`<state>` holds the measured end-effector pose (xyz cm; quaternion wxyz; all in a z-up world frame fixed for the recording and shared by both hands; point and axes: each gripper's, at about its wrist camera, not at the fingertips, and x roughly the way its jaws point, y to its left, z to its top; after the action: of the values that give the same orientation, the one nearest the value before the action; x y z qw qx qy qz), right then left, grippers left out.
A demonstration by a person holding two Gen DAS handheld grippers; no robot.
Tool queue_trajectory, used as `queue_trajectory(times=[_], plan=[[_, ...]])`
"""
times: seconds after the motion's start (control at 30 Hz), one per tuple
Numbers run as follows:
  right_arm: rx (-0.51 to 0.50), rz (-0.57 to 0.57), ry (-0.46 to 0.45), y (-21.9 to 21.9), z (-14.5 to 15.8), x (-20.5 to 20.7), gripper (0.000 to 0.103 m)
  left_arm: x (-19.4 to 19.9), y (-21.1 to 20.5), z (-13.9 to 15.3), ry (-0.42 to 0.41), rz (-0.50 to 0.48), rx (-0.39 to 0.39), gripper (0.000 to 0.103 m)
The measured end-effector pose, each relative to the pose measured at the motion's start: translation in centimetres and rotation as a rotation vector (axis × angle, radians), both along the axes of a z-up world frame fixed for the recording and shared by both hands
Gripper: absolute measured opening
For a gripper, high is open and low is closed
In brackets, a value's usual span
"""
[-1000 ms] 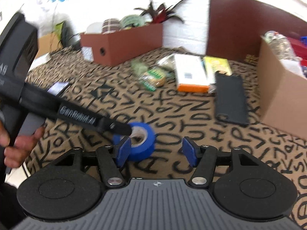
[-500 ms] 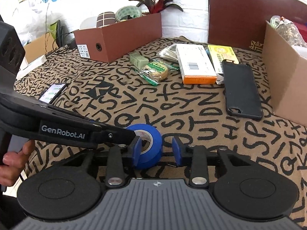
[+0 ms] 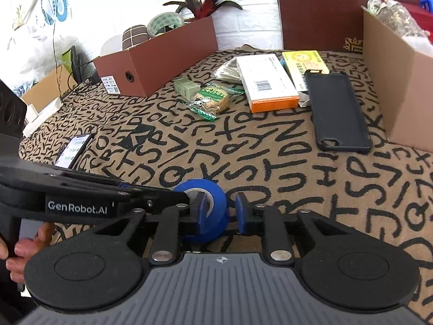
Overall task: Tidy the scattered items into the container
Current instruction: 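Lift the blue tape roll and carry it over the red-brown box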
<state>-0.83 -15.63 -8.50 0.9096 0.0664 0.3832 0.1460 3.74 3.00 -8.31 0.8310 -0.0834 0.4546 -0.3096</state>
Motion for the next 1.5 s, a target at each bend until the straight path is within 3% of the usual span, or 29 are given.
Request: queue_trajectory(times=[0.07,0.3,0.4,0.57,0.93,1.27,1.5], plan=[[0.015,0.002,0.012,-0.1,-0.2,0.2,0.023,0.0,0.0,0.0,-0.002,-0.005,0.004,0.027],[0.015,-0.002,0.026,0.1,-0.3,0.3,0.022,0.3,0.2,-0.4,0.015,0.002,-0.018,0.029],[-0.001,0.004,0.018,0.3,-0.2,0.2,0.022,0.3,0.2,-0.3,0.011,0.004,-0.013,0.019],[-0.028,0.012,-0.012,0.6,0.8,-0.1,0.020,-0.1,0.3,0.6,-0.009,0.020,-0.021,0.018],[-0.088,0.104,-0.196,3.4,7.1,1.8,0.020,0.5,3.4,6.9,-0.188,0.127,-0.091,0.018],[-0.099,0.259,-0.342,9.4,13.0,7.9,0.020,3.8,9.7,13.1,-0.339,0.293,-0.117,0.018],[-0.080,0.352,-0.383,14.7,15.8,13.4,0.020,8.2,14.8,16.0,-0.393,0.406,-0.121,0.018]])
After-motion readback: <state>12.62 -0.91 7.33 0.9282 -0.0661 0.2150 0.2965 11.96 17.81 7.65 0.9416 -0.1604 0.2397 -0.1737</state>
